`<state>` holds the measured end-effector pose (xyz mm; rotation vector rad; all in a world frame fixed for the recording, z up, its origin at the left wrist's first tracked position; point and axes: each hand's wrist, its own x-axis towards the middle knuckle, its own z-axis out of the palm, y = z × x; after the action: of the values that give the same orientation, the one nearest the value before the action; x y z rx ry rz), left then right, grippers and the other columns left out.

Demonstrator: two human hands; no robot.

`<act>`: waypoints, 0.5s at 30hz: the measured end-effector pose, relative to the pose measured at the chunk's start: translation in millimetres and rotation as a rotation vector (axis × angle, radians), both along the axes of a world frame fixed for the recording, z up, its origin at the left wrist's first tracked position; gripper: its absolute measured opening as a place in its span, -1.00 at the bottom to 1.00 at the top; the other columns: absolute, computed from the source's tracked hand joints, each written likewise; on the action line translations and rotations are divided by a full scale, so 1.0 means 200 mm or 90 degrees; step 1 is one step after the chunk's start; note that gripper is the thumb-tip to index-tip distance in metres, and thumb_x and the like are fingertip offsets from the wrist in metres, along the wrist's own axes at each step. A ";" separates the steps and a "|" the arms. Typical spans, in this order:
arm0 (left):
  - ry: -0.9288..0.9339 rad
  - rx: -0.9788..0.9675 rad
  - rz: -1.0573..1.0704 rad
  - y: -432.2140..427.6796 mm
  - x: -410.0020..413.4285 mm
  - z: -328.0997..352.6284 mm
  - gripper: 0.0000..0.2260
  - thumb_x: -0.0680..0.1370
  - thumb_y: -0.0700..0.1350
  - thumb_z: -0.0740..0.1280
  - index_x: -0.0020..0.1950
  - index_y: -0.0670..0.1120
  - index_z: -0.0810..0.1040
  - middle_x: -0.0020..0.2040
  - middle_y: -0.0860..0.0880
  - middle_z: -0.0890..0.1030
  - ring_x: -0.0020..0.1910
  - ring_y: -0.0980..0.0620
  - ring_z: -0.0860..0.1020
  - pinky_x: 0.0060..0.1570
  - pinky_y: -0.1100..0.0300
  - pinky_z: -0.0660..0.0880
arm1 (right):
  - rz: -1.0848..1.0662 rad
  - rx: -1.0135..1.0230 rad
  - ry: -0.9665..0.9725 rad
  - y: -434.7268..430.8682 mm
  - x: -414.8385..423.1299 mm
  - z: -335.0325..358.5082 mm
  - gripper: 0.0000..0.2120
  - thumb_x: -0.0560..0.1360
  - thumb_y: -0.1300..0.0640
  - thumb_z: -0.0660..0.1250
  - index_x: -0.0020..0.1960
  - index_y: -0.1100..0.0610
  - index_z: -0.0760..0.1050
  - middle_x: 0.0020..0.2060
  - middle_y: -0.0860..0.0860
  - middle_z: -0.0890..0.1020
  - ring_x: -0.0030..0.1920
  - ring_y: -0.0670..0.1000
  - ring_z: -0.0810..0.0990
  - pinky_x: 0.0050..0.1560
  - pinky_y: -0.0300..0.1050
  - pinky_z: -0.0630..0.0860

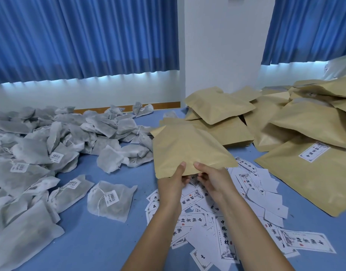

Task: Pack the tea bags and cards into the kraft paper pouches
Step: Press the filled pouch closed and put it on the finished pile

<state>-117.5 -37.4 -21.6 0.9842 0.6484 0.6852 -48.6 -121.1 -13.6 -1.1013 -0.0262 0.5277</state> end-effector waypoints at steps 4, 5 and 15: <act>0.088 0.047 0.033 0.07 -0.02 0.01 -0.79 0.49 -0.05 0.42 -0.26 -0.14 0.56 -0.41 -0.03 0.57 -0.42 0.06 0.50 -0.41 0.30 0.43 | -0.048 0.032 0.043 -0.02 0.05 0.00 -0.79 0.41 0.41 0.41 -0.01 0.24 0.48 -0.35 0.06 0.55 -0.40 -0.04 0.45 -0.31 -0.23 0.52; 0.101 0.056 0.033 0.08 -0.02 0.01 -0.78 0.49 -0.05 0.42 -0.28 -0.14 0.56 -0.41 -0.02 0.56 -0.43 0.08 0.49 -0.43 0.31 0.40 | -0.046 0.034 0.044 -0.03 0.05 0.00 -0.80 0.41 0.39 0.42 -0.02 0.24 0.49 -0.35 0.06 0.55 -0.39 -0.04 0.46 -0.29 -0.22 0.52; 0.113 0.207 -0.025 0.00 -0.03 0.02 -0.81 0.50 -0.08 0.38 -0.16 -0.20 0.61 -0.31 -0.08 0.61 -0.36 0.01 0.50 -0.31 0.22 0.40 | 0.034 -0.010 0.017 0.02 -0.02 -0.03 -0.93 0.39 0.35 0.46 -0.18 0.27 0.59 -0.43 0.02 0.54 -0.53 -0.13 0.42 -0.40 -0.30 0.50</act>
<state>-124.2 -36.5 -18.5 1.3667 0.6819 0.6858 -52.4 -117.2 -19.6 -1.1113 -0.0286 0.5905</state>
